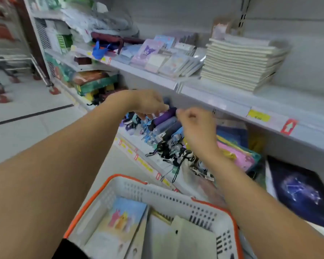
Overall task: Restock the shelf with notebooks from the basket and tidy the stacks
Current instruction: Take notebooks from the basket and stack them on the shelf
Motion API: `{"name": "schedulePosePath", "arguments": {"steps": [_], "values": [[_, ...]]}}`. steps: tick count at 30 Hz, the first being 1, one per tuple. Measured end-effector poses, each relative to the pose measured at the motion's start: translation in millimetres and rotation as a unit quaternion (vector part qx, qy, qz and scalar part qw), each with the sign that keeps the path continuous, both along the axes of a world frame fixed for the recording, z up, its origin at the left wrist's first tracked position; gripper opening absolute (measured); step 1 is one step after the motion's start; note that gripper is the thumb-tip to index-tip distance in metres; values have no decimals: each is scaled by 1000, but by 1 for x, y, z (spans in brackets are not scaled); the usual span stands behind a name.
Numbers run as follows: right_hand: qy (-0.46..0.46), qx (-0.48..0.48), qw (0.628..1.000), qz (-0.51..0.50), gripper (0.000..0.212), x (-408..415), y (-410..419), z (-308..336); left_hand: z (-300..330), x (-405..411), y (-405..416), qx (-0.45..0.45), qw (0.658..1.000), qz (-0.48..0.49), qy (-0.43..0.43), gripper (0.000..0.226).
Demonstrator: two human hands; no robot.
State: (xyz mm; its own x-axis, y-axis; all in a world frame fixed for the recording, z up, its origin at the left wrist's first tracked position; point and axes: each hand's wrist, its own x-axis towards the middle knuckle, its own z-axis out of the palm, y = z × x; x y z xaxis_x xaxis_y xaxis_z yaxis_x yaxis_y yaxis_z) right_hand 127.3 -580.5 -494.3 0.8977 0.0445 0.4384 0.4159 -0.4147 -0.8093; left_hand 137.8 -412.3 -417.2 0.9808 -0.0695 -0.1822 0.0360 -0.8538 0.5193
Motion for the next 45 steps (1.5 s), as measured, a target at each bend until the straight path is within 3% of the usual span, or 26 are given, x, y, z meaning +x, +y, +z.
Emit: {"name": "schedulePosePath", "arguments": {"steps": [1, 3, 6, 14, 21, 24, 28, 31, 32, 34, 35, 37, 40, 42, 45], "values": [[145, -42, 986, 64, 45, -22, 20, -50, -14, -16, 9, 78, 996, -19, 43, 36], [367, -102, 917, 120, 47, -61, 45, -141, -39, -51, 27, 176, 972, -44, 148, 36], [500, -111, 852, 109, 41, -106, 61, -222, -61, -104, 55, 202, 939, -8, 279, 36], [492, -195, 847, 53, 67, -134, 90, -286, -72, -153, 71, 99, 965, 17, 242, 38], [541, -147, 826, 50, 44, -119, 86, -280, -74, -139, 81, 180, 955, 7, 236, 43], [566, -42, 819, 83, 42, -110, 71, -278, -75, -133, 80, 150, 963, 9, 223, 44], [506, 156, 826, 194, 20, -102, 43, -225, -80, -128, 85, 163, 954, 36, 249, 66], [451, 286, 805, 259, 31, -103, 42, -181, -84, -131, 93, 151, 951, 71, 262, 87], [444, 322, 789, 277, 30, -104, 49, -169, -84, -132, 96, 123, 954, 77, 261, 87], [447, 366, 766, 283, 20, -104, 63, -160, -83, -133, 99, 38, 966, 86, 242, 67], [460, 360, 765, 272, 18, -103, 69, -160, -81, -133, 100, 10, 971, 87, 225, 53], [510, 291, 786, 194, 42, -102, 76, -177, -79, -128, 101, 33, 980, 86, 177, 40], [539, 10, 841, 44, 63, -107, 82, -231, -77, -125, 102, 140, 976, 69, 152, 40], [530, -118, 839, 43, 60, -117, 86, -257, -79, -126, 103, 149, 972, 63, 168, 39], [482, -219, 847, 50, 62, -125, 95, -283, -80, -127, 106, 143, 972, 61, 174, 34]]}}
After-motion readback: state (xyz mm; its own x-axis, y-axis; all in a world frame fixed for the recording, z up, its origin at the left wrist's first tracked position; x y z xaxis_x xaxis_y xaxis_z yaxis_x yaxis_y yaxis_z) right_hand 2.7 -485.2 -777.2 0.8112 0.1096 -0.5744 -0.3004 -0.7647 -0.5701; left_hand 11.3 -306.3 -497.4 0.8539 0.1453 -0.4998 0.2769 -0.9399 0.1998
